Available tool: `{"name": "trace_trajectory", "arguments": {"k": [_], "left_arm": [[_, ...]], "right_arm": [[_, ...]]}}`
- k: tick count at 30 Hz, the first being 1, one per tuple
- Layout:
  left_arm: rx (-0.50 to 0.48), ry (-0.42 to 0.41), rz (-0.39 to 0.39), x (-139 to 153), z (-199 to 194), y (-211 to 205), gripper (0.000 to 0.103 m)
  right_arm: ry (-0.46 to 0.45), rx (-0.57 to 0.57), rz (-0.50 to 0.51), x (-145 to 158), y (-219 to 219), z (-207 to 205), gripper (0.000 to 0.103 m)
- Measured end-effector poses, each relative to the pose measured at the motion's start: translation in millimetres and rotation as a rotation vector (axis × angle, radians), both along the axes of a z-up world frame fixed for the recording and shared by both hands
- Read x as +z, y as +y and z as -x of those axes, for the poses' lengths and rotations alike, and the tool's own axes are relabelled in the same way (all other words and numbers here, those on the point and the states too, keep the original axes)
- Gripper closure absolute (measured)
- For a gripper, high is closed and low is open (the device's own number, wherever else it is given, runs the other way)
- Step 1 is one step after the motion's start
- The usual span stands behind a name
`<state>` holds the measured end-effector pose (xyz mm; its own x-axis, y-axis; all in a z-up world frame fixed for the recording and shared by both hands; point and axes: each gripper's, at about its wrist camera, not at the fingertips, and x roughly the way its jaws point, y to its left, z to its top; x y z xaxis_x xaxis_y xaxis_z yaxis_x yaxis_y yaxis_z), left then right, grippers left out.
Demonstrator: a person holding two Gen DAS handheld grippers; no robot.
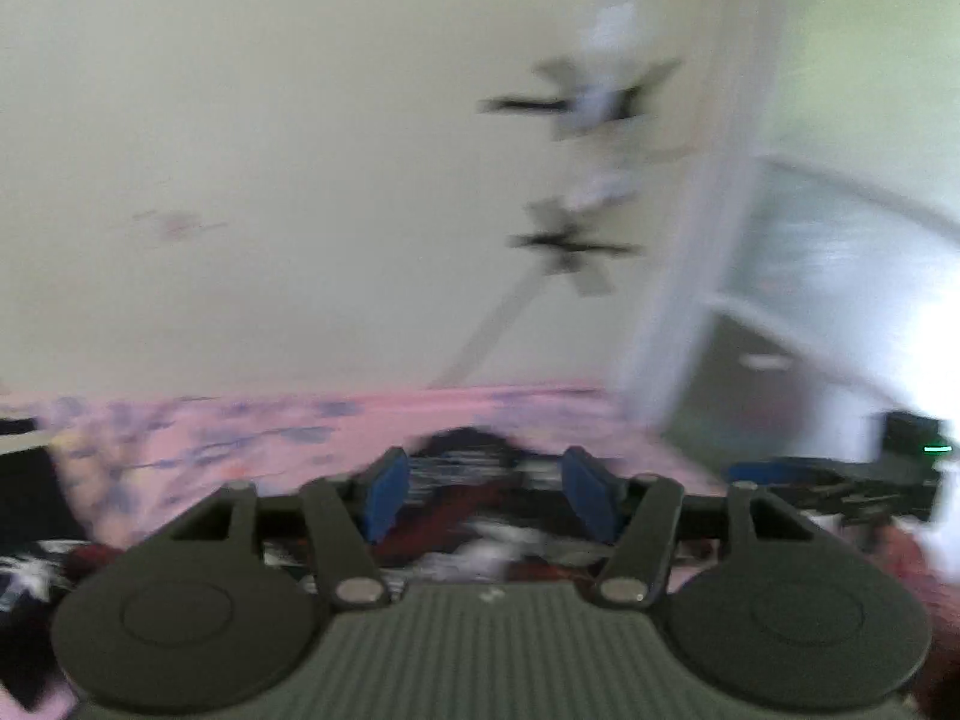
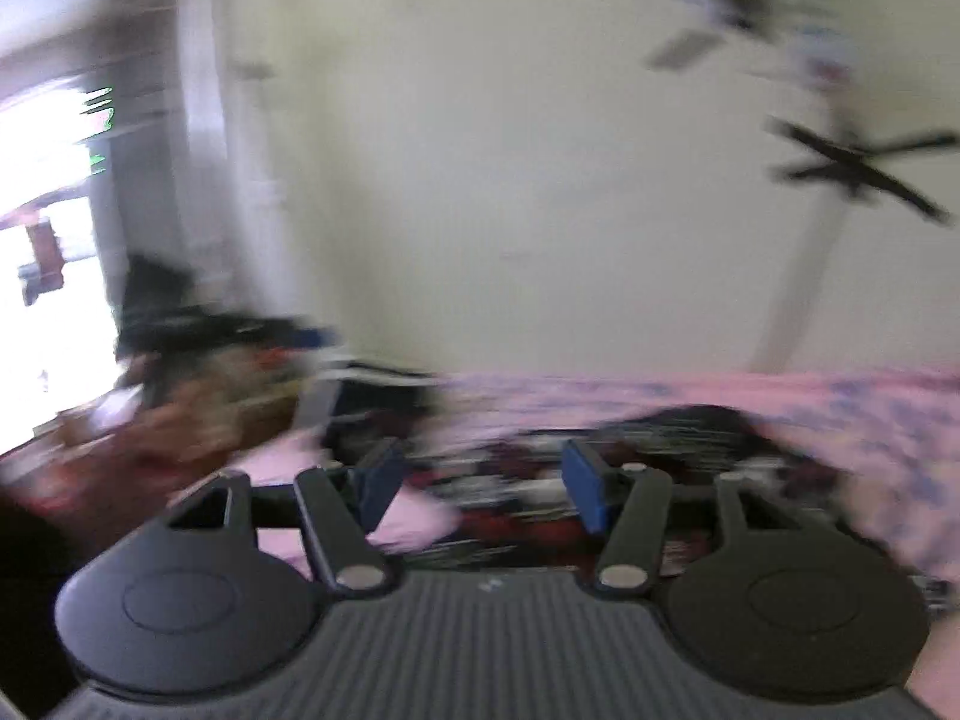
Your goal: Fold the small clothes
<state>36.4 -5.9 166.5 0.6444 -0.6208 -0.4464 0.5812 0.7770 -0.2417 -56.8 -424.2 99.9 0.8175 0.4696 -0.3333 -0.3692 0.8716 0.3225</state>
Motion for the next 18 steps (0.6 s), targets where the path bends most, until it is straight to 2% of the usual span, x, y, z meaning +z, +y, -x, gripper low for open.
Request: {"name": "trace_trajectory", "arguments": {"k": [1,3,5,6,9,11,13,14,16,17,18], "left_arm": [[0.052,0.009,-0.060,-10.8,-21.4,-8.4,0.041],[0.144,0.030,-0.190,-37.3,-62.6,-28.9,0.029],[0.206,0.070,-0.313,-68.0,-102.4,-48.2,0.027],[0.221,0.110,-0.349,-83.4,-123.0,-55.9,0.027],[0.199,0.256,-0.352,-121.9,-163.4,-71.3,0.027],[0.172,0.277,-0.365,-134.6,-171.7,-82.3,0.027],[0.151,0.275,-0.388,-141.3,-170.6,-93.6,0.036],[0.139,0.279,-0.391,-144.1,-169.9,-97.2,0.050],[0.152,0.264,-0.418,-146.0,-166.1,-101.8,0.068],[0.169,0.243,-0.441,-146.5,-164.3,-102.7,0.084],[0.174,0.233,-0.444,-145.5,-162.2,-100.3,0.089]], "right_arm": [[0.040,-0.076,0.030,-6.6,-4.0,-20.1,0.054],[0.105,-0.179,0.091,-23.4,-16.0,-59.3,0.053],[0.152,-0.244,0.146,-45.1,-22.6,-91.0,0.049],[0.171,-0.259,0.173,-53.4,-22.0,-104.9,0.048],[0.233,-0.289,0.219,-74.9,-24.1,-150.7,0.045],[0.268,-0.283,0.213,-84.6,-24.1,-177.4,0.044],[0.296,-0.262,0.191,-92.3,-21.9,-202.4,0.044],[0.307,-0.244,0.179,-96.1,-18.9,-215.0,0.043],[0.332,-0.212,0.169,-102.9,-8.2,-235.4,0.043],[0.353,-0.186,0.166,-107.8,-2.4,-245.5,0.043],[0.378,-0.161,0.166,-112.6,3.8,-254.0,0.049]]}}
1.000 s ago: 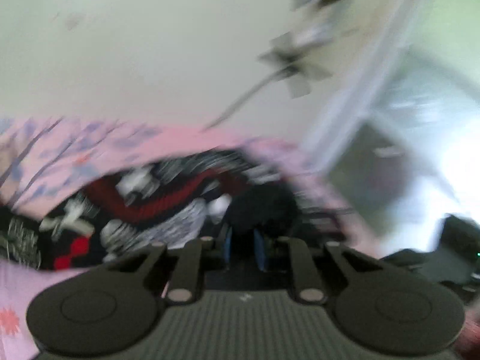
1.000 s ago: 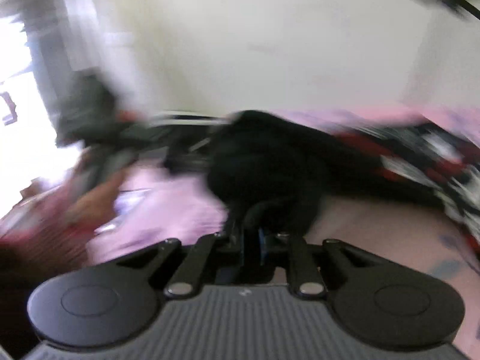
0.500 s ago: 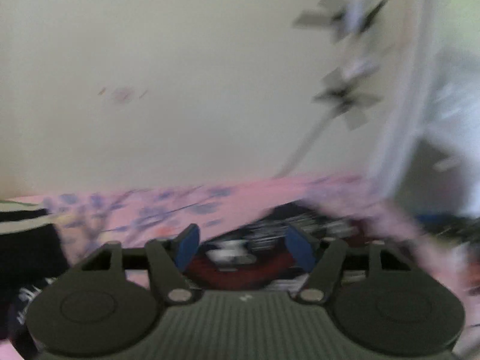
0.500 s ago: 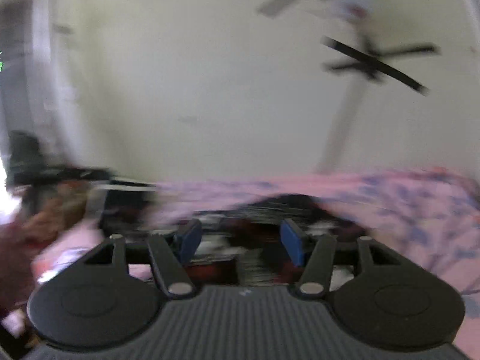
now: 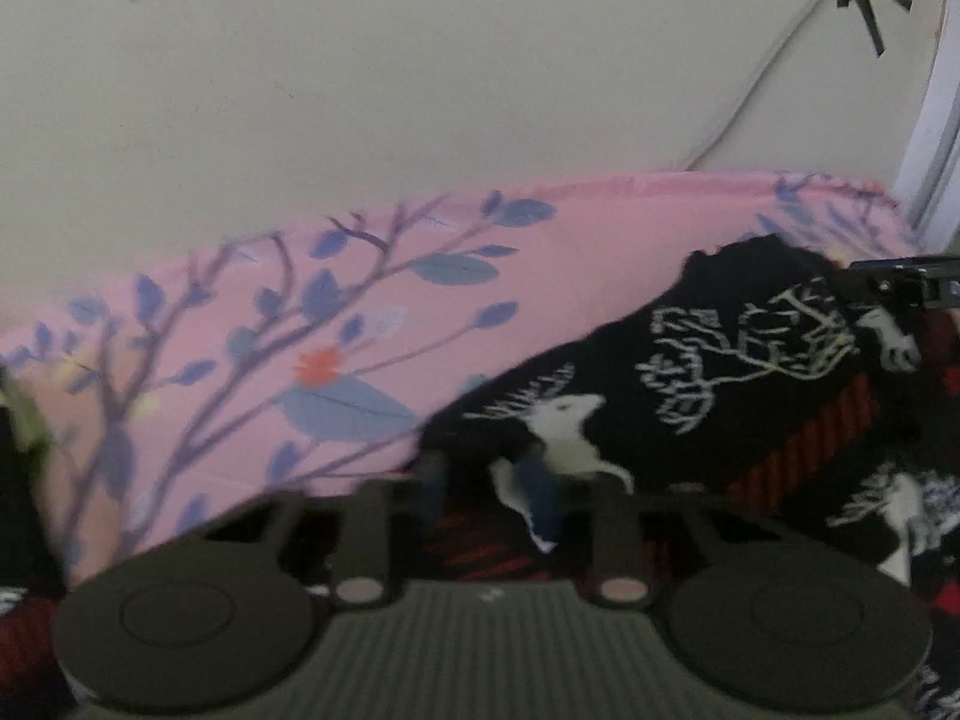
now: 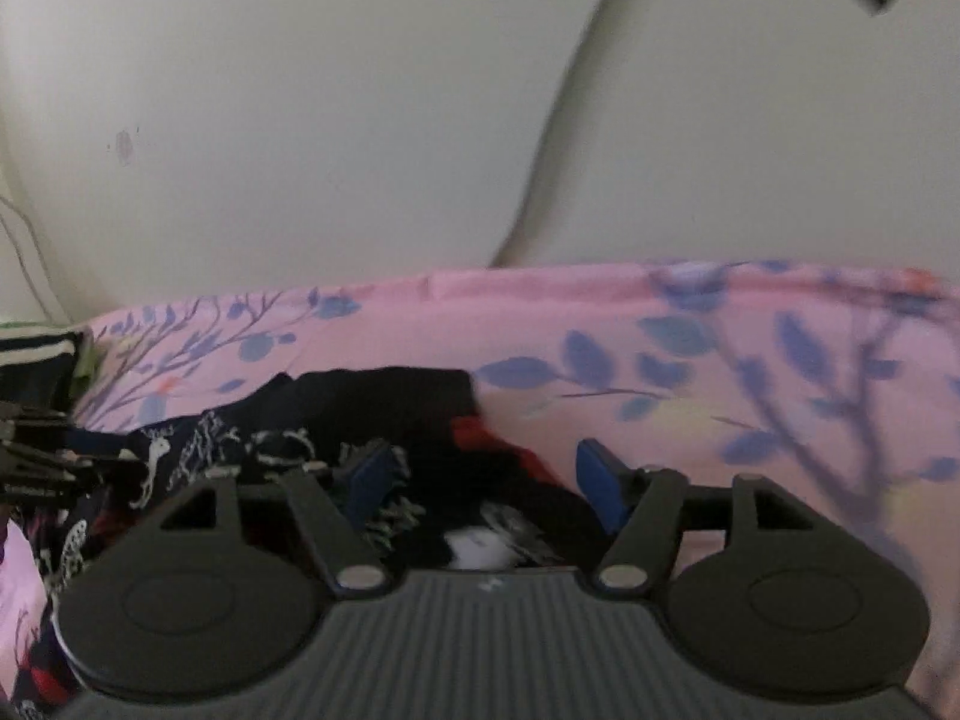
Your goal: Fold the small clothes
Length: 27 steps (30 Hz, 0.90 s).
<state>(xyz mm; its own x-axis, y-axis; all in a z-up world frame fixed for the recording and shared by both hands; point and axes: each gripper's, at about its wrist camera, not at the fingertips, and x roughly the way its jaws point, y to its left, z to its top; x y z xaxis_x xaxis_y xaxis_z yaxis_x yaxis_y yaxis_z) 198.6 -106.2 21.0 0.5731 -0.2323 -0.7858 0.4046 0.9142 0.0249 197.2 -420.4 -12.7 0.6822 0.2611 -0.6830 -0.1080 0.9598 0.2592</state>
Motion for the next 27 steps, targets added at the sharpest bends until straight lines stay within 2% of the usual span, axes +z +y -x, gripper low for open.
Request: {"name": "trace_trajectory", "arguments": {"k": [1,2,3,6,8,10,11,12,13,15,17,18,19,20,21,24,27], "left_arm": [[0.003,0.006,0.024,3.1,-0.1,5.6,0.090],[0.013,0.003,0.051,10.2,0.1,13.1,0.091],[0.029,-0.017,0.076,20.4,1.7,20.8,0.091],[0.091,-0.131,0.175,63.8,7.7,46.5,0.091],[0.121,-0.218,0.264,93.8,15.3,61.7,0.091],[0.139,-0.324,0.326,114.4,27.5,70.1,0.091],[0.157,-0.377,0.322,118.5,32.6,70.1,0.091],[0.180,-0.404,0.299,117.6,33.1,67.6,0.091],[0.207,-0.403,0.262,111.5,27.5,62.8,0.091],[0.261,-0.323,0.162,86.4,2.6,49.4,0.090],[0.316,-0.201,-0.003,44.4,-31.9,32.7,0.086],[0.329,-0.107,-0.070,22.9,-46.1,27.7,0.087],[0.340,-0.024,-0.087,7.4,-52.7,27.2,0.088],[0.339,-0.033,-0.067,5.2,-46.1,29.6,0.087],[0.315,-0.083,-0.061,11.6,-33.3,31.5,0.085],[0.252,-0.162,-0.014,36.0,5.3,47.4,0.083],[0.195,-0.139,0.116,52.1,38.4,74.5,0.078]], "right_arm": [[0.013,0.026,0.014,-1.7,8.6,-3.4,0.051],[-0.002,0.031,0.064,1.0,18.4,-3.2,0.063],[-0.014,0.050,0.084,5.4,23.8,-4.1,0.091],[-0.156,0.074,-0.017,43.0,23.7,13.5,0.094],[-0.299,0.064,-0.083,75.9,21.1,32.9,0.094],[-0.433,0.037,-0.130,96.6,18.0,50.7,0.094],[-0.482,0.011,-0.146,101.1,16.2,55.7,0.094],[-0.493,-0.013,-0.155,101.0,15.0,54.6,0.094],[-0.473,-0.041,-0.158,96.2,16.3,47.1,0.094],[-0.370,-0.087,-0.130,72.9,25.4,20.4,0.091],[-0.229,-0.121,-0.012,38.4,42.2,-8.6,0.076],[-0.154,-0.146,0.053,23.7,47.9,-17.2,0.062],[-0.112,-0.154,0.081,14.0,50.0,-18.0,0.057],[-0.116,-0.152,0.071,11.5,47.4,-9.5,0.058],[-0.138,-0.144,0.044,13.9,42.2,3.2,0.057],[-0.192,-0.113,-0.008,31.5,21.4,53.9,0.049],[-0.200,-0.056,-0.039,46.2,15.4,103.3,0.048]]}}
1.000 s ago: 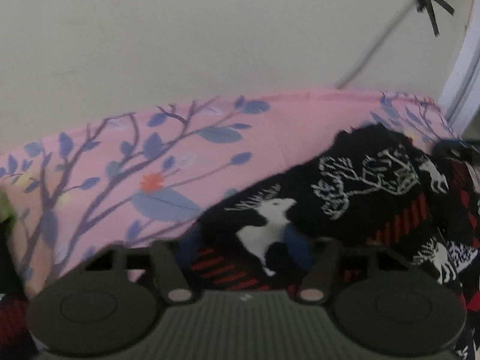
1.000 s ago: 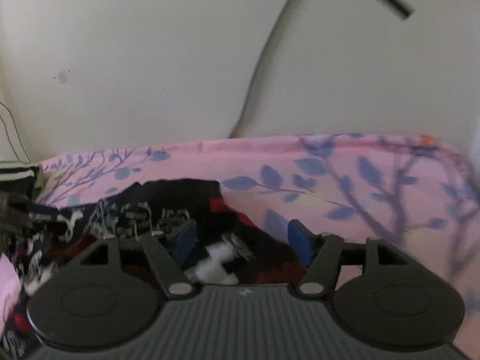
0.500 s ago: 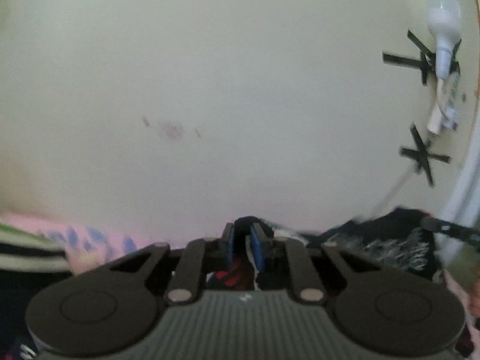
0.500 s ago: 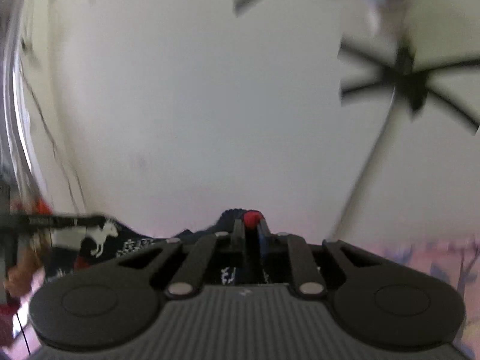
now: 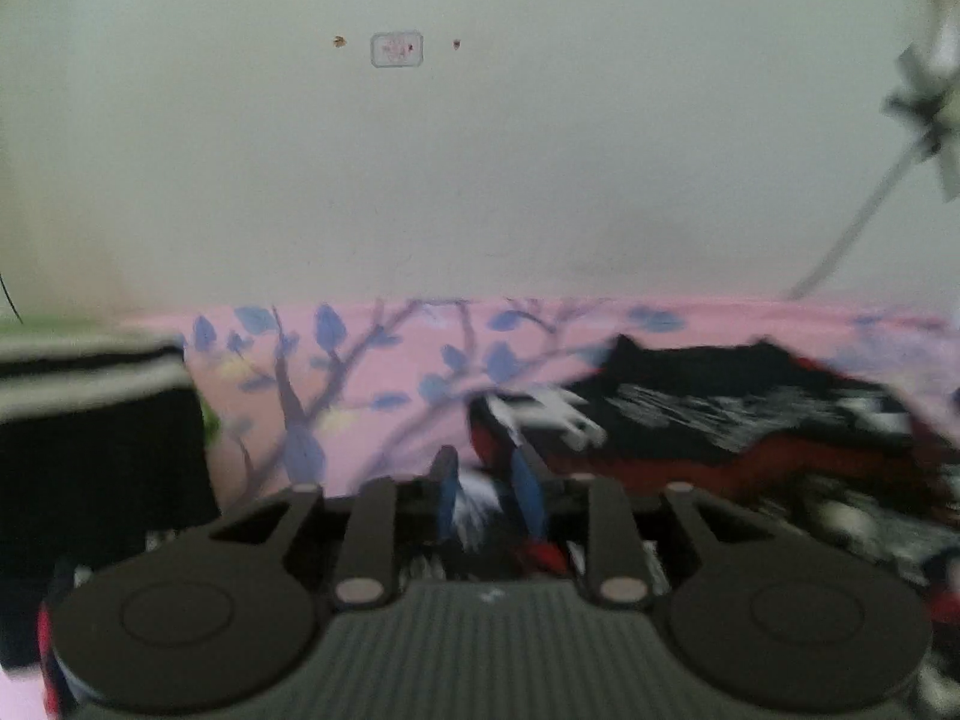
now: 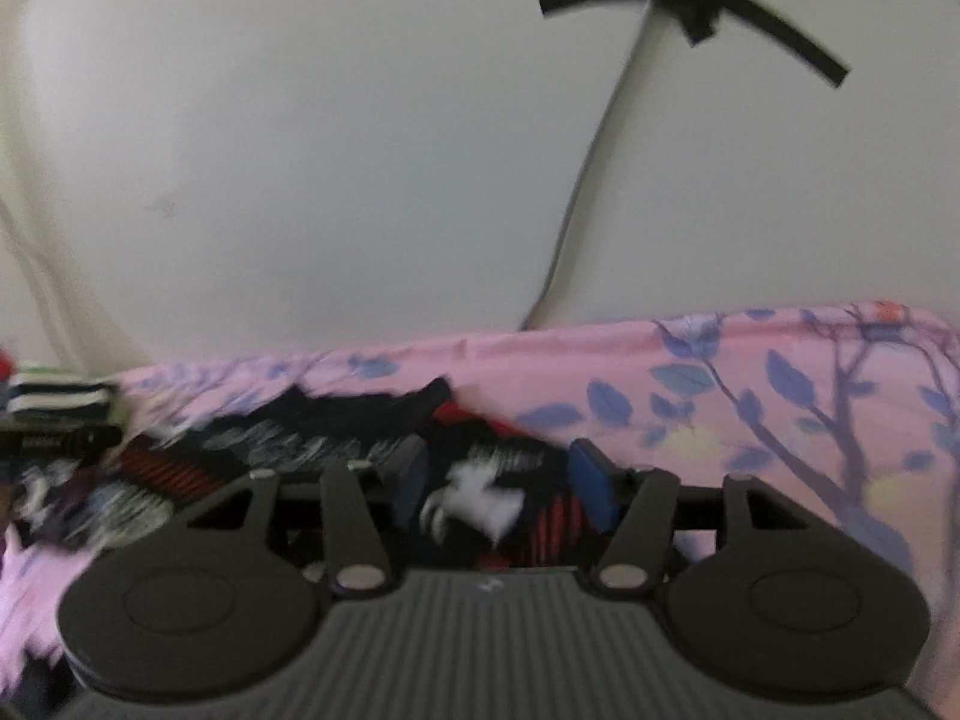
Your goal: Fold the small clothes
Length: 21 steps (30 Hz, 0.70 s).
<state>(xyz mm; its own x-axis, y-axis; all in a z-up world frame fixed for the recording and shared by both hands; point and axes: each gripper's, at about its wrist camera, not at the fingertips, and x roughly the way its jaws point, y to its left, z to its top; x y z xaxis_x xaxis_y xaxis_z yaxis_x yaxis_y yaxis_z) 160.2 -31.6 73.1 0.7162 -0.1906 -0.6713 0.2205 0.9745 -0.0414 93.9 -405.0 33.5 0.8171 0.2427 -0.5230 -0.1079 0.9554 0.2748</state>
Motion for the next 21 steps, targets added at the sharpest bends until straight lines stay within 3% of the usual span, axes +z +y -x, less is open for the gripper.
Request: {"name": "trace_trajectory", "arguments": {"k": [5,9,12,18,21], "left_arm": [[-0.114,0.037,0.109,-5.0,78.0,19.7,0.058],[-0.181,0.071,0.152,-18.8,127.7,30.6,0.055],[-0.192,0.063,0.177,-23.4,159.7,36.7,0.052],[-0.162,0.081,0.227,-34.8,193.0,51.0,0.051],[-0.133,0.078,0.244,-37.2,204.2,58.4,0.050]], "right_arm": [[-0.066,0.196,-0.024,12.3,14.2,79.5,0.041],[-0.067,0.378,-0.021,11.1,61.3,123.9,0.031],[-0.067,0.455,-0.005,7.6,86.1,149.0,0.028],[-0.150,0.525,0.138,12.6,141.0,149.4,0.022],[-0.106,0.579,0.200,9.6,174.2,134.7,0.021]]}}
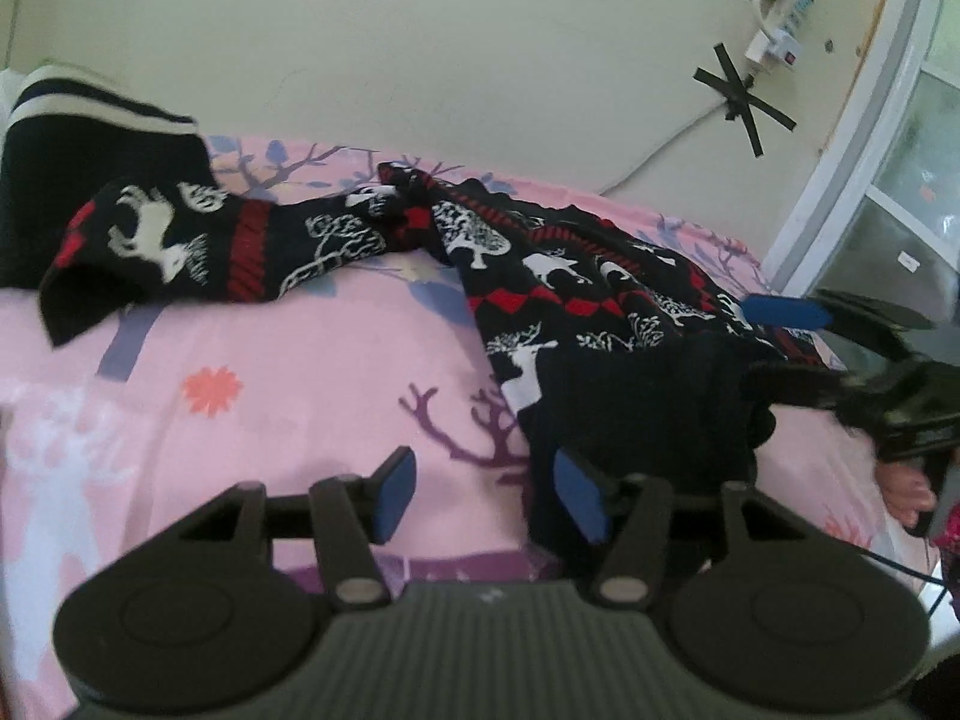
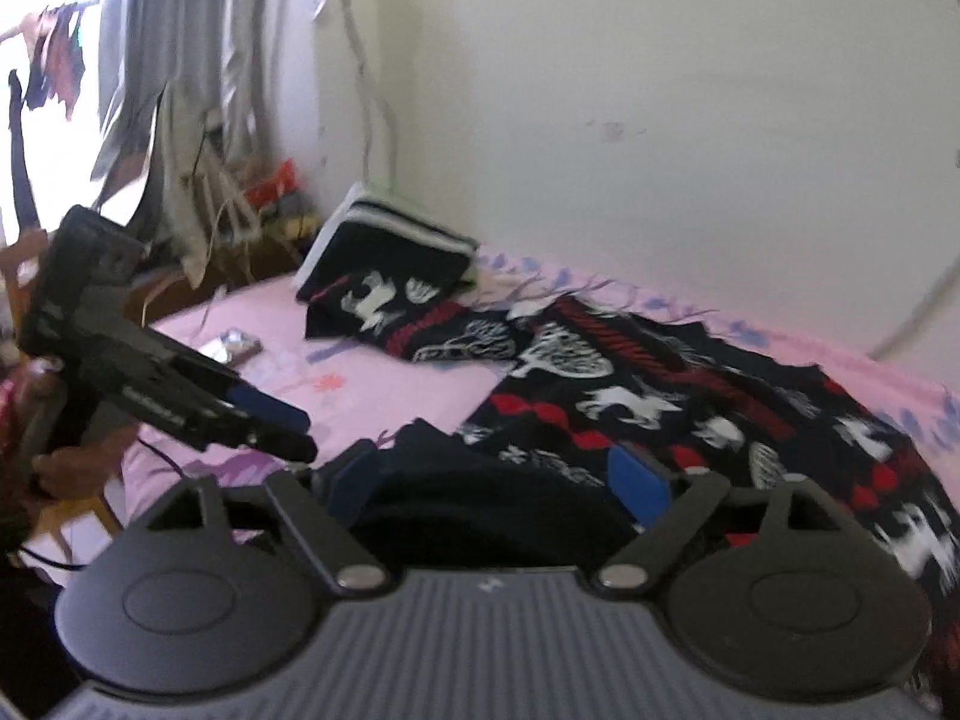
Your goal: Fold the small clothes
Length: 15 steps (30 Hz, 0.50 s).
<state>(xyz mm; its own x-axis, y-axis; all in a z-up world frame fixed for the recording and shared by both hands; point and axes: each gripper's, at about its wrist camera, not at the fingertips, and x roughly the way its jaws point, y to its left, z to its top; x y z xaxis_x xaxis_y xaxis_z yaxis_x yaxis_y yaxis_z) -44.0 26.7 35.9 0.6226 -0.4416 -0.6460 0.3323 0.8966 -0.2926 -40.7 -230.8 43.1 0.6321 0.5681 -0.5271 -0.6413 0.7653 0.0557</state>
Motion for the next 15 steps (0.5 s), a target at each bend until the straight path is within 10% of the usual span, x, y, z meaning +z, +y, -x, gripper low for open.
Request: {"name": "trace_trajectory", "arguments": {"k": [2,4,6,15], "left_arm": [[0.011,-0.008,0.005,1.0,6.6,4.8,0.049],[0.022,-0.021,0.005,3.8,13.4,9.8,0.047],[0.033,-0.028,0.010,6.0,16.6,15.7,0.045],[-0.069,-0.015,0.038,3.4,4.2,-3.9,0.043]], "right_arm": [[0.074,0.048,0.070,-11.5,17.1,-9.6,0.031],[0.136,0.083,0.144,-24.2,23.4,-9.9,0.074],[0.082,0.078,0.173,-22.3,19.1,8.8,0.090],[-0.017,-0.462,-0.134,26.4,-166.2,111.6,0.103]]}}
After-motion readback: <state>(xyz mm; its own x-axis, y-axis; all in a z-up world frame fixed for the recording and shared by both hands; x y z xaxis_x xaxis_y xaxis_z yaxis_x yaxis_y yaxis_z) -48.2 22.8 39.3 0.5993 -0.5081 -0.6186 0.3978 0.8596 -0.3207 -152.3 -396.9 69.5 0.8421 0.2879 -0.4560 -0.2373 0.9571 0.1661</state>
